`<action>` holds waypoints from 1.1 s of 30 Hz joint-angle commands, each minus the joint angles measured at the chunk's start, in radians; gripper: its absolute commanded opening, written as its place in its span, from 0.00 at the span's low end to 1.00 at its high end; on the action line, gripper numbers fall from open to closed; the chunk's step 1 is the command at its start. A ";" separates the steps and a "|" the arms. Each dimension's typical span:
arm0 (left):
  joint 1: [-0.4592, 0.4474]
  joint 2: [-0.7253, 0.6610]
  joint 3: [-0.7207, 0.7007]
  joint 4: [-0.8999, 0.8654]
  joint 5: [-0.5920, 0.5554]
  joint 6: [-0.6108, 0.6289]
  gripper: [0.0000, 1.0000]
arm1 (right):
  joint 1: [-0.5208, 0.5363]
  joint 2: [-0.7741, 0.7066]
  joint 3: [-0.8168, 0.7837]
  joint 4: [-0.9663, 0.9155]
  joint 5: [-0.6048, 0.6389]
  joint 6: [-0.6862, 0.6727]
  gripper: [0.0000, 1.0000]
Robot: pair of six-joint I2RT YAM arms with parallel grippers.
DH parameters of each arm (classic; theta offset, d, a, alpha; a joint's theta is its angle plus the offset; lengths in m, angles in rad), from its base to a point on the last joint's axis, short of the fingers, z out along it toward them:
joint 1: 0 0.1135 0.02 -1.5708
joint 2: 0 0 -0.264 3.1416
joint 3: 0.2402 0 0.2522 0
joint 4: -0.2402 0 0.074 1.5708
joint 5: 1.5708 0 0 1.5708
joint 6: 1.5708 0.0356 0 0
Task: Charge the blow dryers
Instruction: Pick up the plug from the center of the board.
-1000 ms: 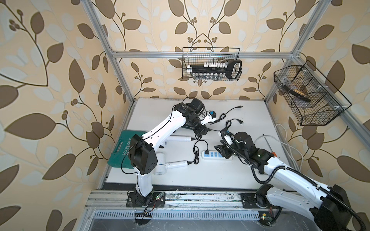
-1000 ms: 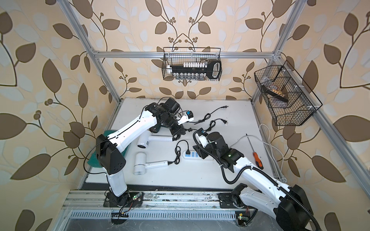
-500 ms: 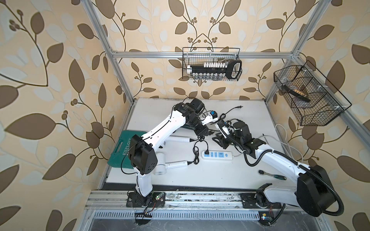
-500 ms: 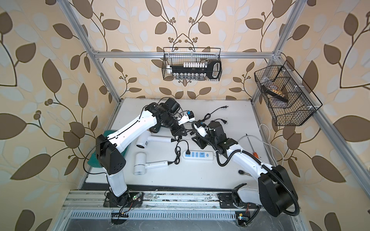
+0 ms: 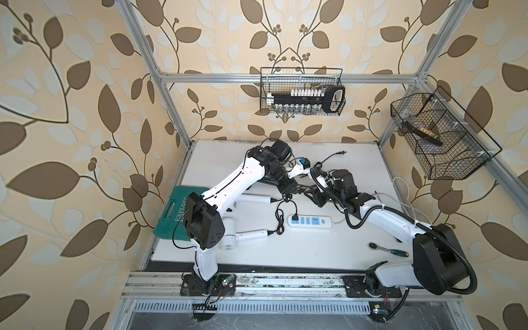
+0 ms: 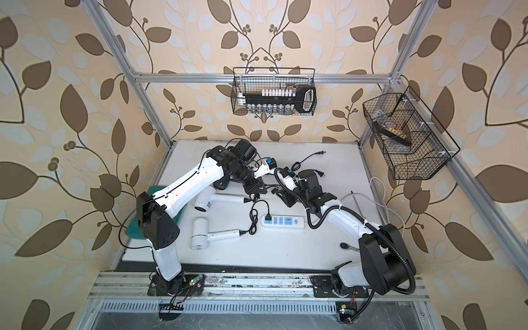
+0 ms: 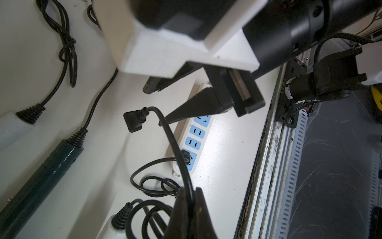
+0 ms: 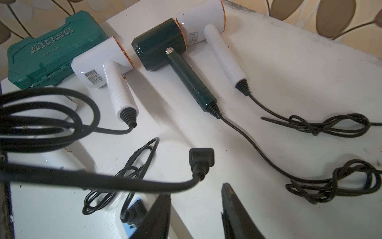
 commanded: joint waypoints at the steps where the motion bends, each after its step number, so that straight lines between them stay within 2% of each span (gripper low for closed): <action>1: 0.004 -0.017 0.044 -0.019 0.038 0.002 0.00 | 0.000 0.024 0.025 0.021 -0.043 -0.018 0.41; 22: 0.004 -0.018 0.041 -0.023 0.049 0.004 0.00 | 0.000 0.102 0.081 0.027 -0.086 -0.063 0.39; 33: 0.003 -0.020 0.039 -0.022 0.044 0.004 0.00 | -0.002 0.115 0.083 0.010 -0.064 -0.063 0.36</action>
